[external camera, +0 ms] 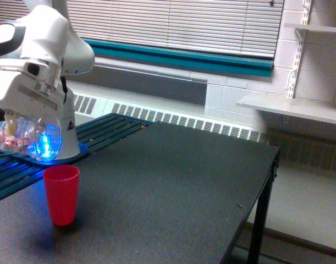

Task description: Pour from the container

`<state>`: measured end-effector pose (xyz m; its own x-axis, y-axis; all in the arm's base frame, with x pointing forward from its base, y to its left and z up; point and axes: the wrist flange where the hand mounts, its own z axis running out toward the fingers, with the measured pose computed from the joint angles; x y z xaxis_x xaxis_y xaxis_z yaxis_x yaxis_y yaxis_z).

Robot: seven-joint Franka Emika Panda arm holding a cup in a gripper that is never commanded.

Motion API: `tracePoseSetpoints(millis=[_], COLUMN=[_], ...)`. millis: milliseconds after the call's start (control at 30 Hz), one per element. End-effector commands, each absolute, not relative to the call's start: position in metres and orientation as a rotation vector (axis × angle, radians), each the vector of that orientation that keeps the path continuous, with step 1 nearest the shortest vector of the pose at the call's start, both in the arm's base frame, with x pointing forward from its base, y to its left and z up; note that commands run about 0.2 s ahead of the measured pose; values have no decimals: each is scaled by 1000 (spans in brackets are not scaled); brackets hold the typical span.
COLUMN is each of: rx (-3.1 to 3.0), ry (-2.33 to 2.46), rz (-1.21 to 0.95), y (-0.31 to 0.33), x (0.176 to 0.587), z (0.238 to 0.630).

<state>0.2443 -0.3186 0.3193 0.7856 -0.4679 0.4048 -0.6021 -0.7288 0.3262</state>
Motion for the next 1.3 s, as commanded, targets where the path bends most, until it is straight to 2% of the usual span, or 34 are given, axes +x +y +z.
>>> tracePoseSetpoints(millis=[33,533,1300], rx=[2504,2493,2404], ry=[-866,-669,-483], rz=[420,333,255], y=[-314,-293,-291], x=[230,219,236], z=[312,290,306])
